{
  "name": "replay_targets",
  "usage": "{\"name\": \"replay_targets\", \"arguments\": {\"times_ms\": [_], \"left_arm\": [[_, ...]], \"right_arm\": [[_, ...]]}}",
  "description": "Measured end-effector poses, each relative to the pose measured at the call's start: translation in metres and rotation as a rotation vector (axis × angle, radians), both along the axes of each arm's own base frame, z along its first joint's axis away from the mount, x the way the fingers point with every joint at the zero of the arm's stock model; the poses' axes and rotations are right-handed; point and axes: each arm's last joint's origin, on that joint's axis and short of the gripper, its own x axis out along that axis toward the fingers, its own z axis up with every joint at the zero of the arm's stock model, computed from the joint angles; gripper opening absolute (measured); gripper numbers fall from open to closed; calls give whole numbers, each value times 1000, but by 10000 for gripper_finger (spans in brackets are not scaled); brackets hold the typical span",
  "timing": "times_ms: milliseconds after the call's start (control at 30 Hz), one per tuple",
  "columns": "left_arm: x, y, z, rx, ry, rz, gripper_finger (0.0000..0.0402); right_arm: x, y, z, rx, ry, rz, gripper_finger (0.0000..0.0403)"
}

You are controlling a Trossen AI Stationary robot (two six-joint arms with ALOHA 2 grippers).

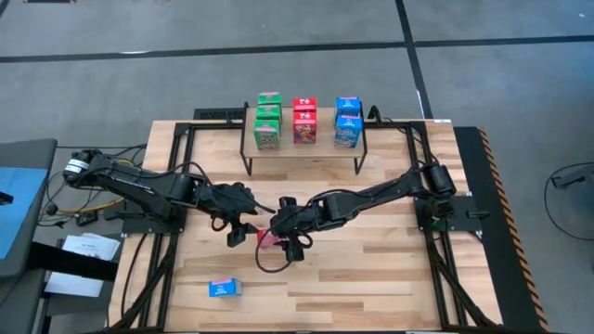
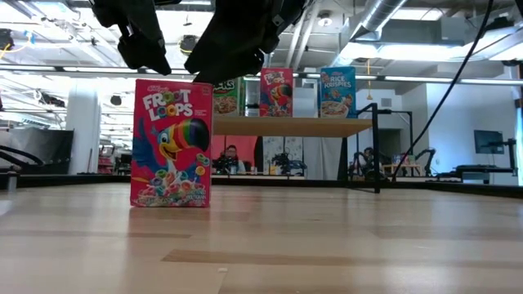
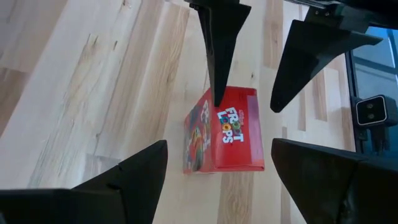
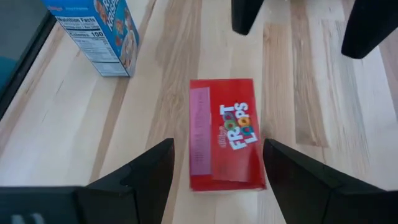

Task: Stack cereal on shelf
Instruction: Put the red cereal box on the shelf aligned with the other red cereal boxes

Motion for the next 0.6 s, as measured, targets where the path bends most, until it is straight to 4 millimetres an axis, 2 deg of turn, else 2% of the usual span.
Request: {"name": "replay_targets", "arguments": {"times_ms": [167, 600], "left_arm": [[0, 0, 0, 0, 0, 0, 275], [0, 0, 0, 0, 0, 0, 275]], "right_arm": [[5, -3, -10, 0, 16, -14, 271], [4, -2, -10, 12, 20, 0, 271]]}}
